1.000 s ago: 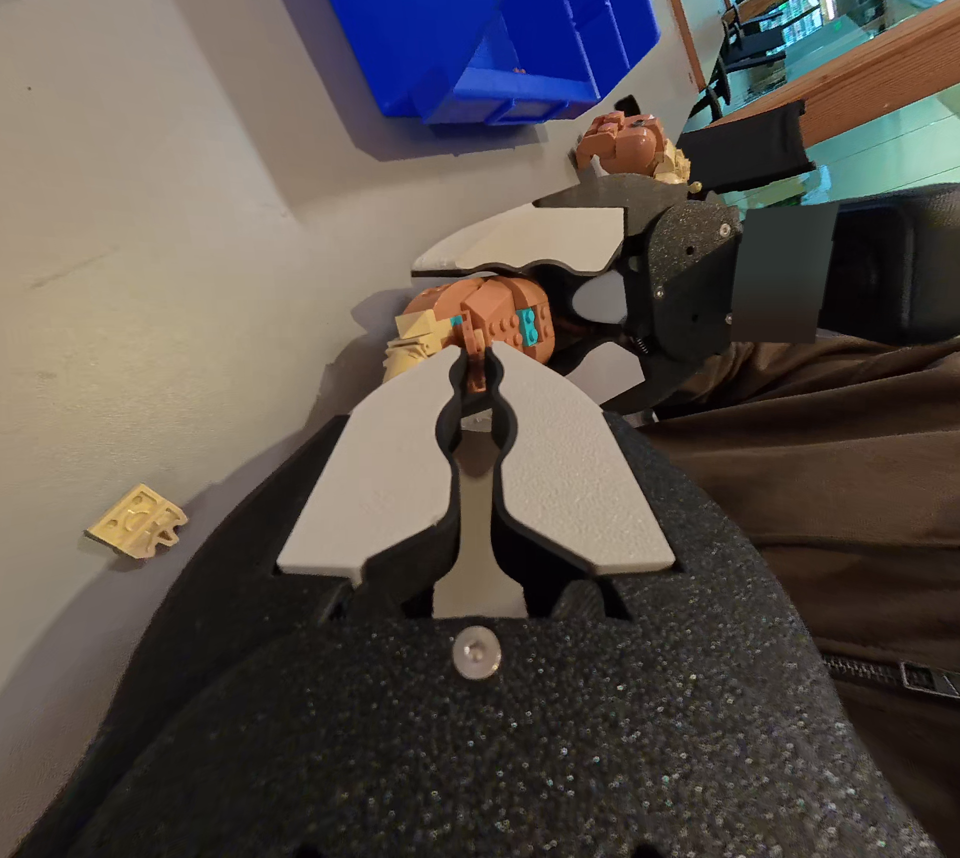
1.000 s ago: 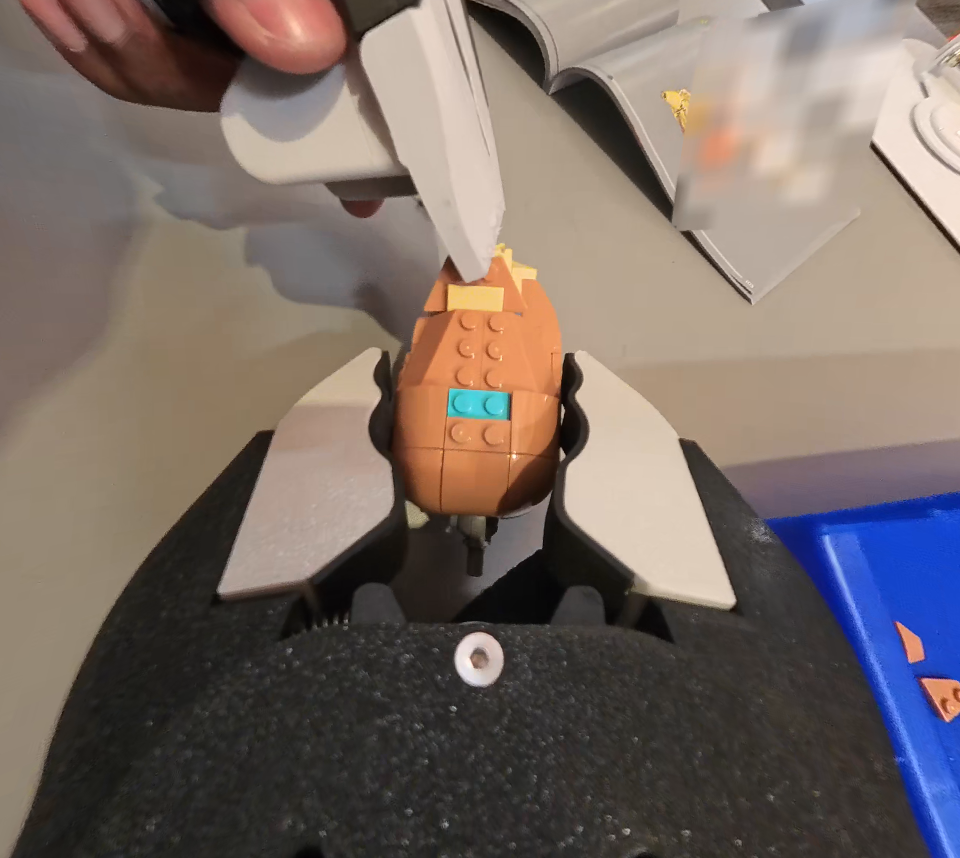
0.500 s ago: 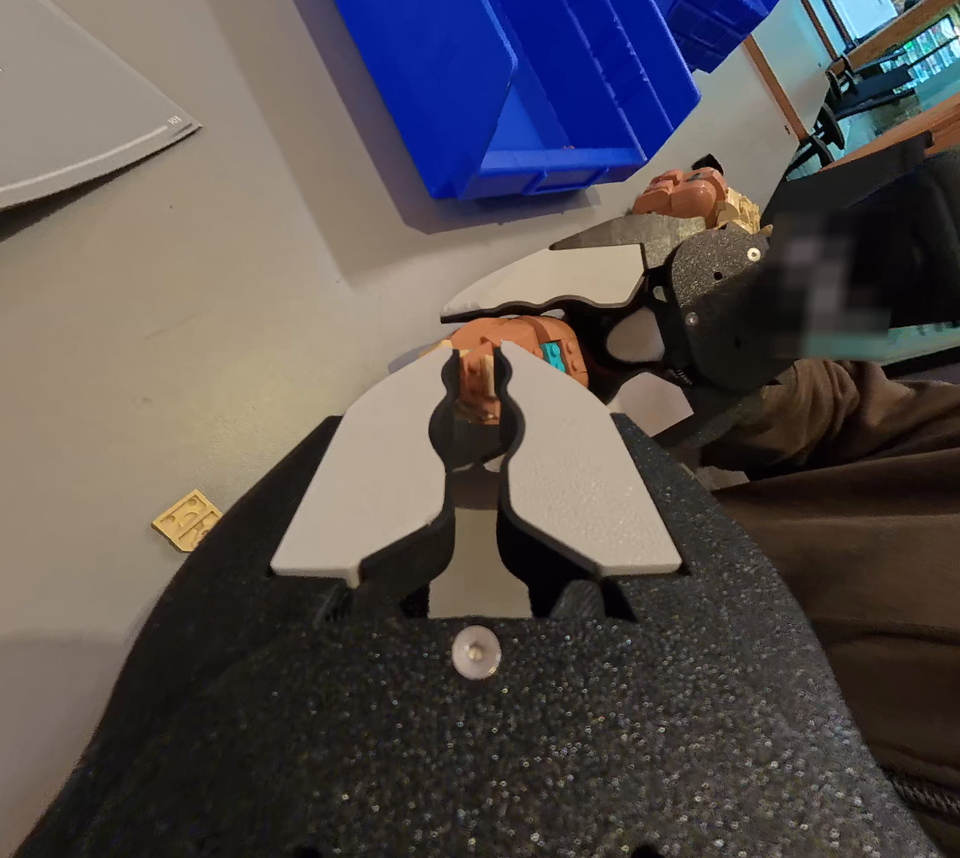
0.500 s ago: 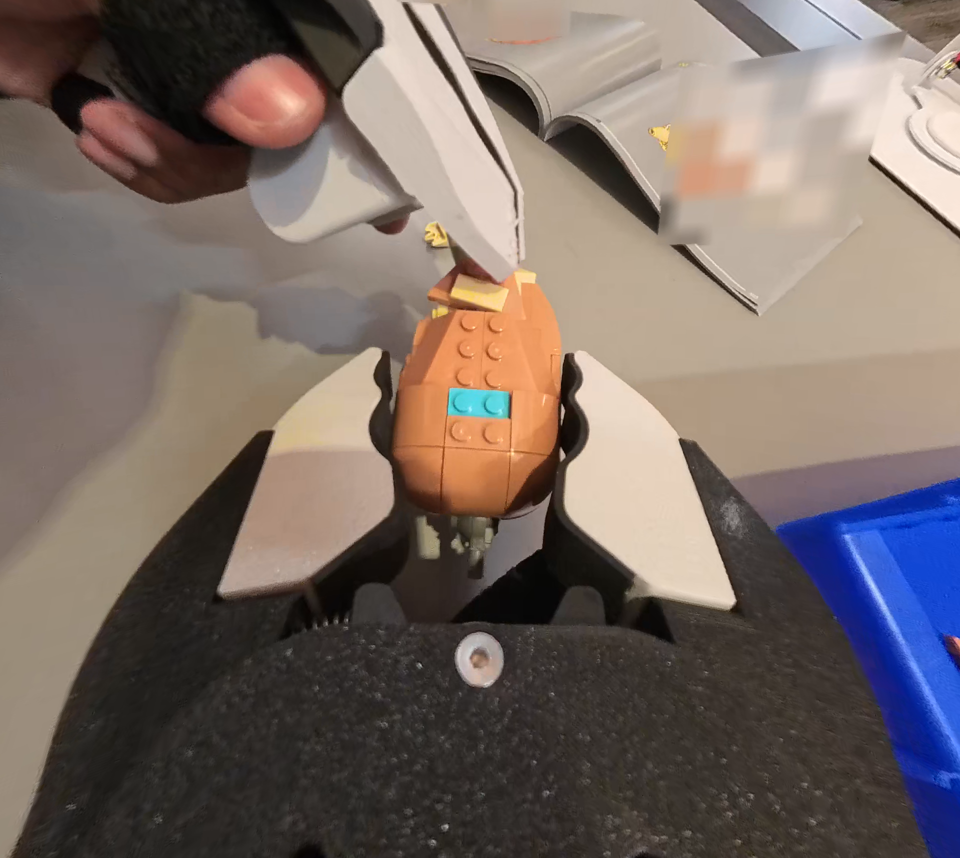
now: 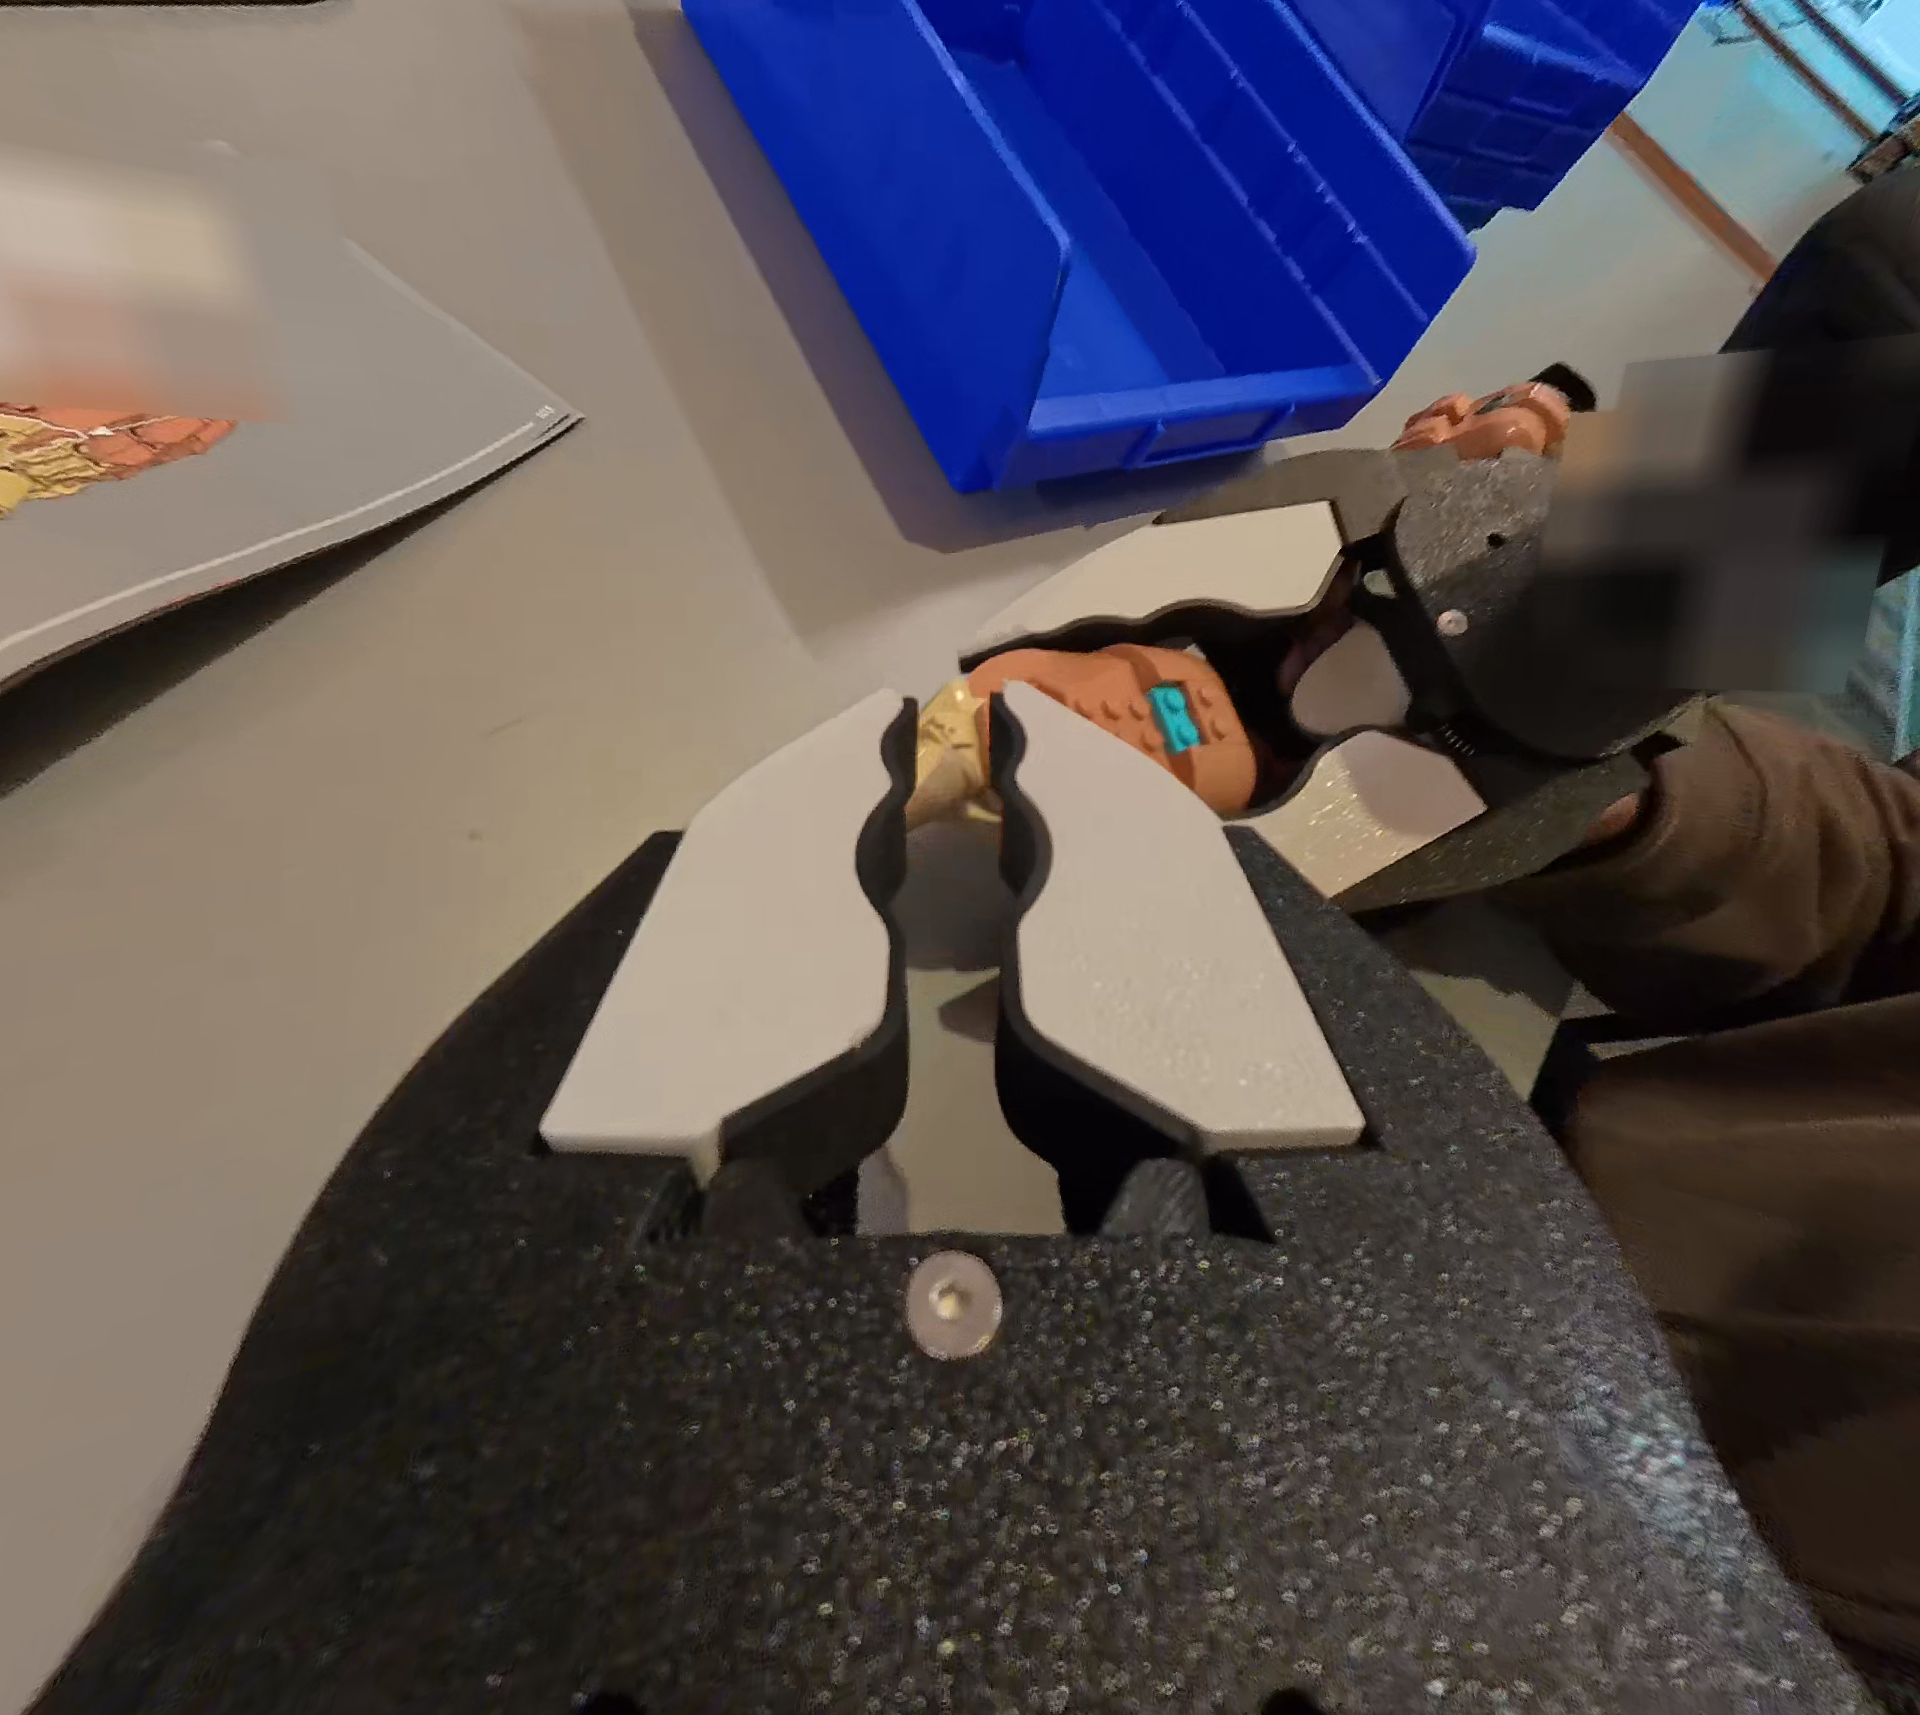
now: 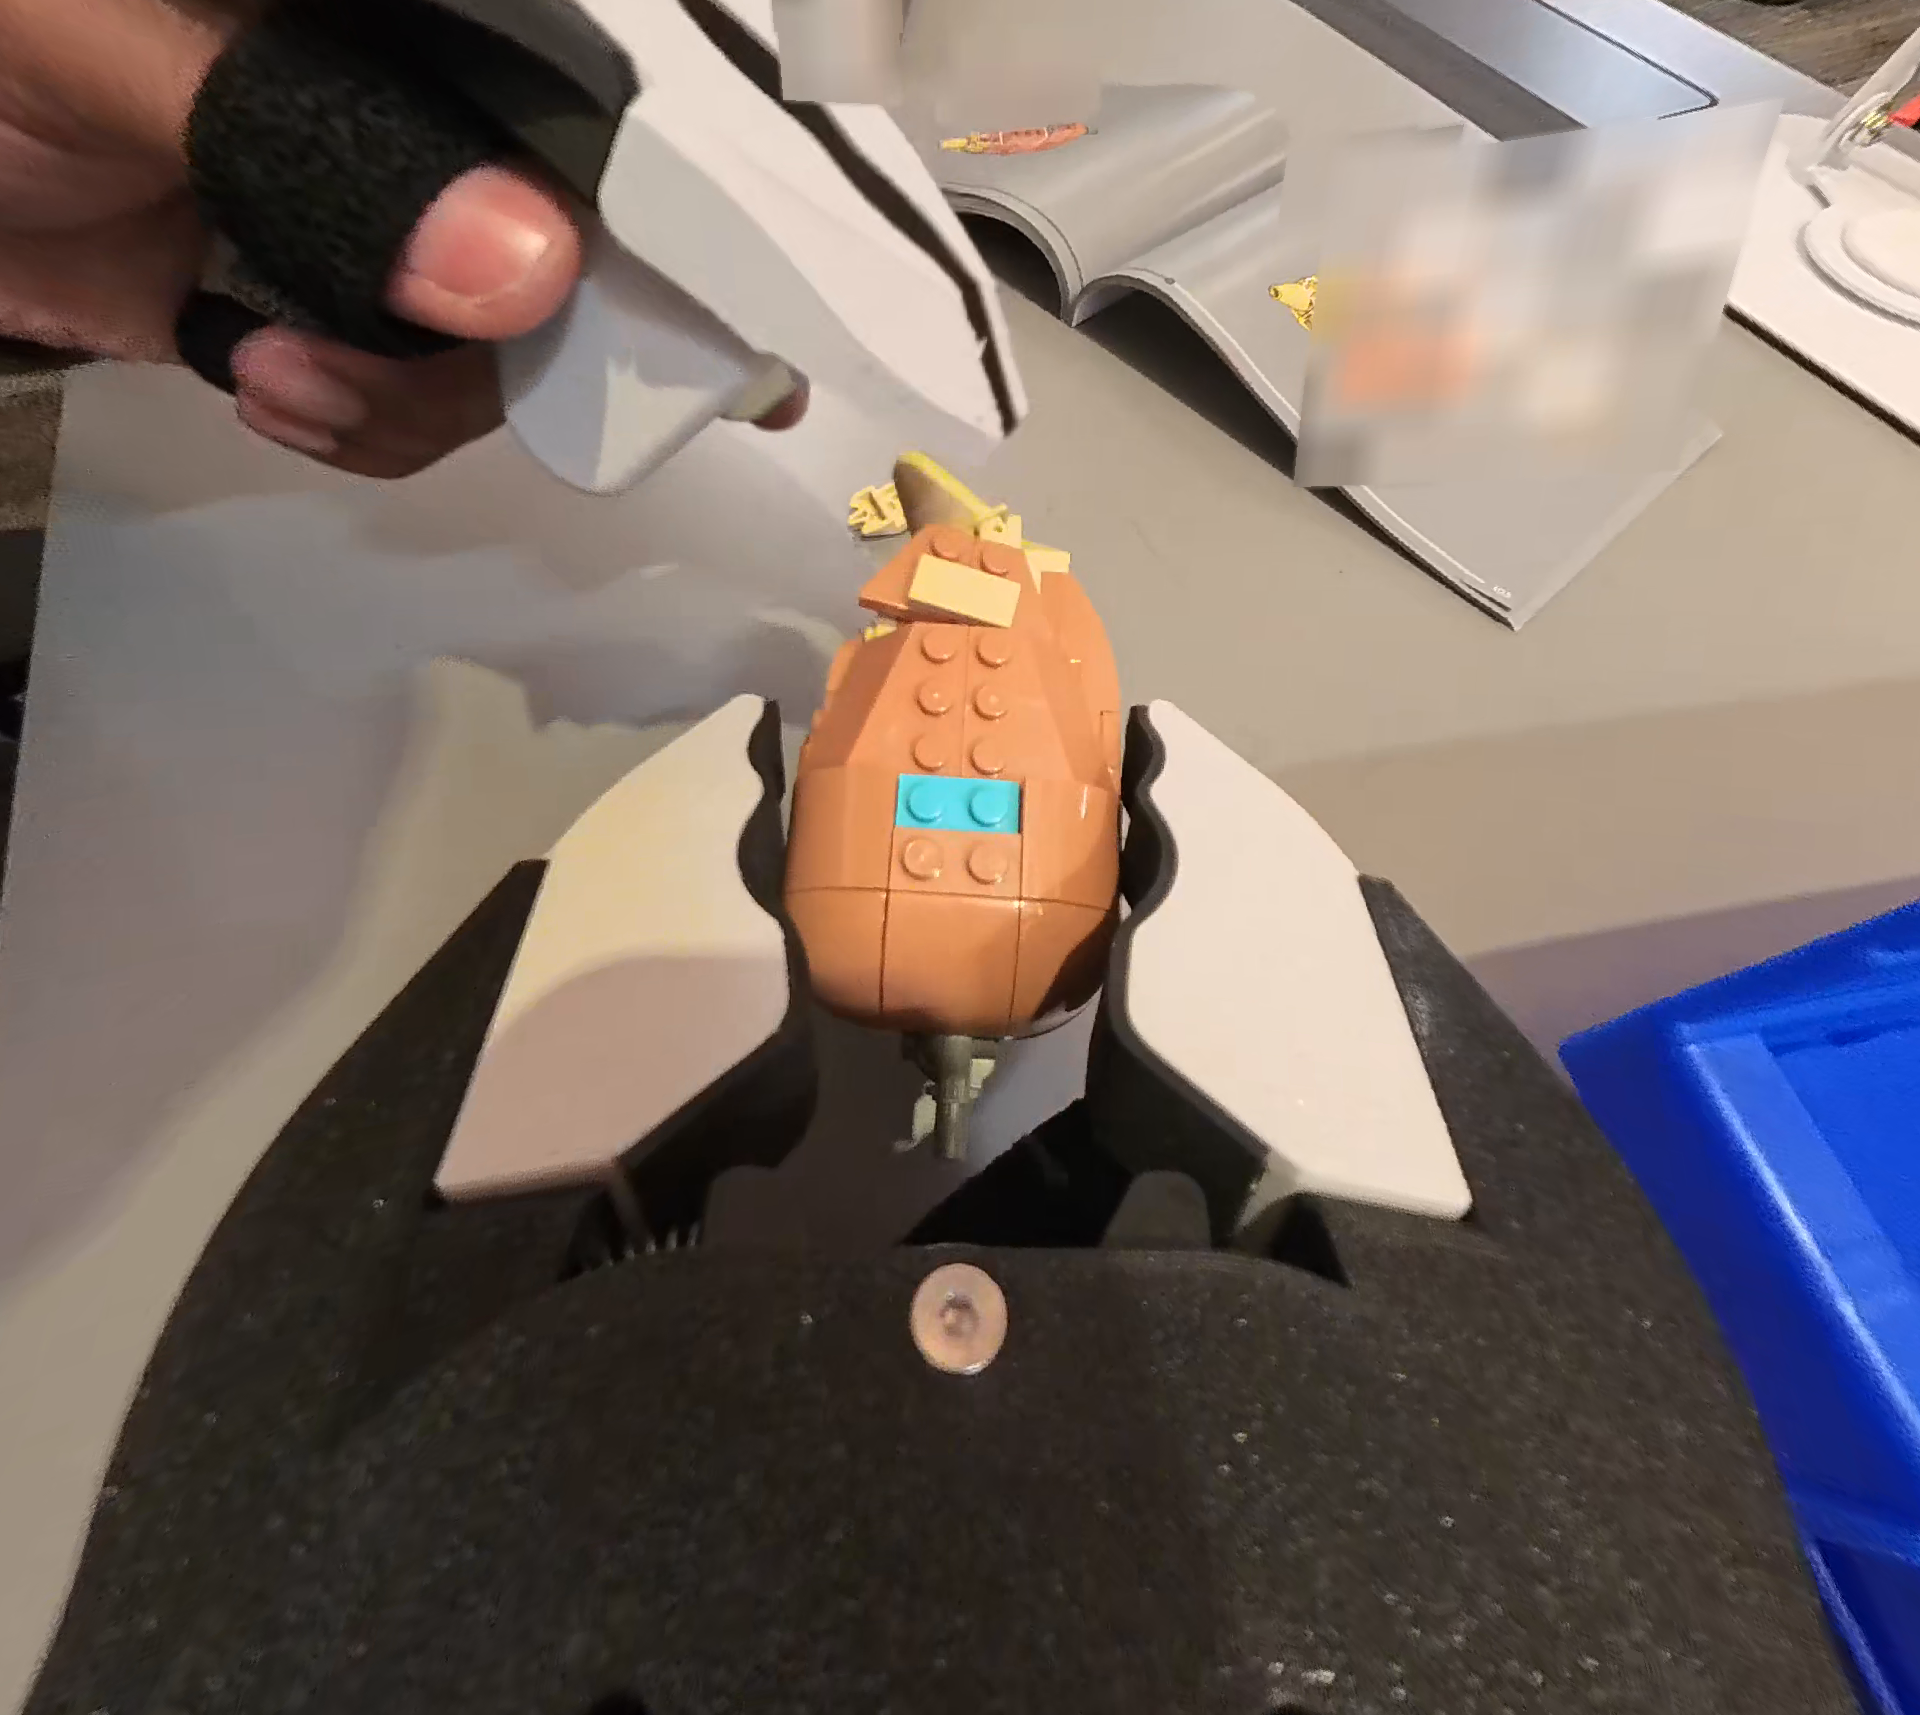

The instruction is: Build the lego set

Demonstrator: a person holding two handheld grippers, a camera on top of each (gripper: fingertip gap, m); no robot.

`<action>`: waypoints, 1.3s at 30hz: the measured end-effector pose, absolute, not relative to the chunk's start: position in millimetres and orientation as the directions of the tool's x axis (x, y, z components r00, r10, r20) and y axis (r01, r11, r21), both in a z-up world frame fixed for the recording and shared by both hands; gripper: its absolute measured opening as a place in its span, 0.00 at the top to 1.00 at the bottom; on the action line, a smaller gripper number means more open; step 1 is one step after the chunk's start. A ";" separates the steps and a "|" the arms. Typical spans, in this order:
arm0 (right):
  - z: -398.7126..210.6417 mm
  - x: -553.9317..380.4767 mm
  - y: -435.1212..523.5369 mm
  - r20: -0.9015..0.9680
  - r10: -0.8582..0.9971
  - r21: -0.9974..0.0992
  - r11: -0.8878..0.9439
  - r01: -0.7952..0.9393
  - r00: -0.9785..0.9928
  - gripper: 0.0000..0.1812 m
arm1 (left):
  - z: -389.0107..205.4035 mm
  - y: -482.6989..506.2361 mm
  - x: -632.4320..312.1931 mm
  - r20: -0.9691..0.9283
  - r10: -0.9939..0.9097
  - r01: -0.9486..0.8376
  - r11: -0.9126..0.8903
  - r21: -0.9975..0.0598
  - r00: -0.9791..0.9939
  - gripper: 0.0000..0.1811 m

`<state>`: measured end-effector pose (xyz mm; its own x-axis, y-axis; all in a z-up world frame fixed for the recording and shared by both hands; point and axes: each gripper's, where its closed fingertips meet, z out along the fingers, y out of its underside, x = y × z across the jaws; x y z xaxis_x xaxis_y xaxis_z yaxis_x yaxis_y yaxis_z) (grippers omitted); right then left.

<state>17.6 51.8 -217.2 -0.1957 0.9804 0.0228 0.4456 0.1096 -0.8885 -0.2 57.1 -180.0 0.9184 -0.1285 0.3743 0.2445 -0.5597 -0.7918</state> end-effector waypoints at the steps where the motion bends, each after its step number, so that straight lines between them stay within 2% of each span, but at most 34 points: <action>1: -216.9 17.5 52.2 0.024 0.981 -0.889 0.110 0.444 -0.194 0.65 | -181.8 55.8 -1.8 0.363 -0.126 0.235 -0.562 -0.793 0.923 0.93; 15: -216.7 14.3 53.2 0.030 0.984 -0.891 0.107 0.442 -0.178 0.65 | -188.2 50.7 1.2 0.205 -0.151 0.091 -0.549 -0.831 0.967 0.93; 22: -215.1 13.8 55.0 0.026 0.985 -0.894 0.099 0.436 -0.170 0.65 | -172.8 48.7 8.2 0.007 -0.234 -0.096 -0.427 -0.899 0.972 0.95; 28: -213.4 13.5 54.9 0.028 0.985 -0.899 0.100 0.427 -0.171 0.65 | -178.1 46.0 6.3 -0.050 -0.270 -0.163 -0.415 -0.895 0.961 0.95; 36: -212.7 12.7 55.5 0.043 0.985 -0.902 0.109 0.418 -0.165 0.65 | -185.5 52.3 -1.3 -0.306 -0.255 -0.385 -0.373 -0.844 0.917 0.95; 39: -212.3 12.3 55.5 0.047 0.985 -0.903 0.112 0.415 -0.163 0.65 | -188.4 53.6 3.9 -0.349 -0.269 -0.430 -0.356 -0.830 0.898 0.95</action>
